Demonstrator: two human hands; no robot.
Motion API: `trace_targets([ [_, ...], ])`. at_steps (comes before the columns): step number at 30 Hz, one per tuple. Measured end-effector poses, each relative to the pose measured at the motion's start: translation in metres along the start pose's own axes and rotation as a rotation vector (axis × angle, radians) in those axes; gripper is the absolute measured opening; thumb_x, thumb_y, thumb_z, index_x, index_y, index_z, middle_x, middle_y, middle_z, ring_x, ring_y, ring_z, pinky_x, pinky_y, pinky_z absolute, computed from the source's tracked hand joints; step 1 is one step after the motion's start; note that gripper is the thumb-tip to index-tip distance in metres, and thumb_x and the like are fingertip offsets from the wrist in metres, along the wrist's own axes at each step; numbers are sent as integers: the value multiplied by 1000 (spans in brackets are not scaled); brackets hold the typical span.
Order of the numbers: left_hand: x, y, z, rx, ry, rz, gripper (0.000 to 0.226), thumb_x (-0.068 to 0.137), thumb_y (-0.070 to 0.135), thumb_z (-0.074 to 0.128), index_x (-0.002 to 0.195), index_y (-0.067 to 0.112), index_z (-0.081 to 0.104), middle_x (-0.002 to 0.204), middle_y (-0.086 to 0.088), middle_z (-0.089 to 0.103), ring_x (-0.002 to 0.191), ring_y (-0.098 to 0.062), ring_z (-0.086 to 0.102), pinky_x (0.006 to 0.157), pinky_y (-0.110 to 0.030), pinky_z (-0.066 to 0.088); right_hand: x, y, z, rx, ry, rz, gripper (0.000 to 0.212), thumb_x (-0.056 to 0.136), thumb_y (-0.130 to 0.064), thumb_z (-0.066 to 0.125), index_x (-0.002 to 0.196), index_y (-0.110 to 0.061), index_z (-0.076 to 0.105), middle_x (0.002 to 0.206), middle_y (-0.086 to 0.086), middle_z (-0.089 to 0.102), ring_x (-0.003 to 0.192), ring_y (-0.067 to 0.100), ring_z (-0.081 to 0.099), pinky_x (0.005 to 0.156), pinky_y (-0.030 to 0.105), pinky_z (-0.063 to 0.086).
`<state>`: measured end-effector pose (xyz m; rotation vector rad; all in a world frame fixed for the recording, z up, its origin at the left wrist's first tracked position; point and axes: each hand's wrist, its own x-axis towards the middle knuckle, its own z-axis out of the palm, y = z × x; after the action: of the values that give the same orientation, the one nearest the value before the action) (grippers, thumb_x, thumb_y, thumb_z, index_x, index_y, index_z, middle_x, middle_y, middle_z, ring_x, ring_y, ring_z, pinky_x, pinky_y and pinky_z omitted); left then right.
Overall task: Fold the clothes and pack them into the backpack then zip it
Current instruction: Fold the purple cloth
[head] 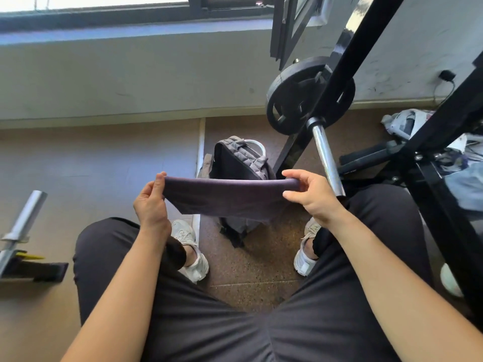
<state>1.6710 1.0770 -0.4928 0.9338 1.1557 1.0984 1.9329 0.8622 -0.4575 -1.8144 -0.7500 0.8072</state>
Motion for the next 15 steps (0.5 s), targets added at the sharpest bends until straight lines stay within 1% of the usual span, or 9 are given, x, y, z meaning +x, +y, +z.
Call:
trace_targets([
  [2, 1, 3, -4, -34, -47, 25, 22, 98, 31, 66, 81, 21, 76, 108, -5, 75, 115, -23, 64, 114, -38, 44, 2, 3, -1, -256, -61, -40, 51, 82, 0, 75, 129, -19, 66, 121, 0, 67, 113, 15, 62, 101, 30, 50],
  [3, 1, 4, -6, -47, -65, 28, 24, 98, 30, 66, 78, 22, 77, 105, -6, 75, 112, -24, 64, 112, -37, 45, 2, 4, 0, -365, -70, -59, 48, 83, -2, 74, 127, -21, 67, 121, 1, 66, 112, 17, 60, 101, 32, 49],
  [5, 0, 7, -7, -48, -85, 23, 28, 99, 30, 64, 74, 24, 77, 92, 1, 70, 98, -19, 62, 100, -32, 48, 2, 6, 1, -530, -56, -104, 34, 88, -6, 70, 119, -20, 72, 116, 4, 67, 108, 20, 59, 98, 34, 47],
  [7, -4, 9, -7, -38, -96, 33, 29, 100, 27, 64, 73, 24, 76, 82, 7, 66, 87, -12, 60, 91, -28, 49, 3, 9, 1, -606, -30, -112, 21, 94, -12, 67, 112, -17, 76, 109, 8, 68, 102, 24, 60, 95, 37, 48],
  [9, -5, 10, -6, -25, -98, 52, 27, 99, 24, 66, 74, 24, 77, 79, 10, 67, 84, -10, 61, 87, -26, 50, 5, 10, 0, -636, -12, -102, 15, 96, -19, 65, 105, -18, 77, 104, 8, 64, 98, 24, 59, 90, 39, 48],
  [11, -6, 13, -7, 7, -91, 65, 26, 98, 22, 66, 77, 25, 81, 79, 11, 71, 85, -10, 64, 84, -25, 52, 8, 14, -3, -620, 11, -101, 12, 97, -23, 65, 98, -18, 76, 103, 7, 60, 96, 22, 57, 90, 38, 47],
  [12, -6, 13, -7, 21, -86, 74, 25, 99, 21, 66, 79, 26, 81, 81, 12, 73, 85, -9, 66, 82, -24, 54, 9, 16, -4, -572, 23, -93, 12, 96, -24, 65, 96, -17, 75, 104, 6, 62, 97, 21, 58, 92, 40, 48],
  [13, -5, 14, -8, 35, -77, 82, 23, 99, 21, 65, 83, 25, 81, 82, 11, 74, 85, -9, 68, 81, -24, 55, 10, 17, -5, -477, 32, -58, 12, 96, -25, 66, 97, -17, 75, 104, 6, 67, 99, 22, 61, 94, 42, 50],
  [15, -3, 12, -9, 66, -75, 85, 15, 100, 21, 64, 97, 20, 78, 89, 7, 74, 88, -11, 68, 84, -28, 57, 11, 17, -5, -193, 58, 37, 13, 96, -27, 66, 99, -21, 76, 101, 6, 75, 101, 26, 68, 96, 47, 54],
])
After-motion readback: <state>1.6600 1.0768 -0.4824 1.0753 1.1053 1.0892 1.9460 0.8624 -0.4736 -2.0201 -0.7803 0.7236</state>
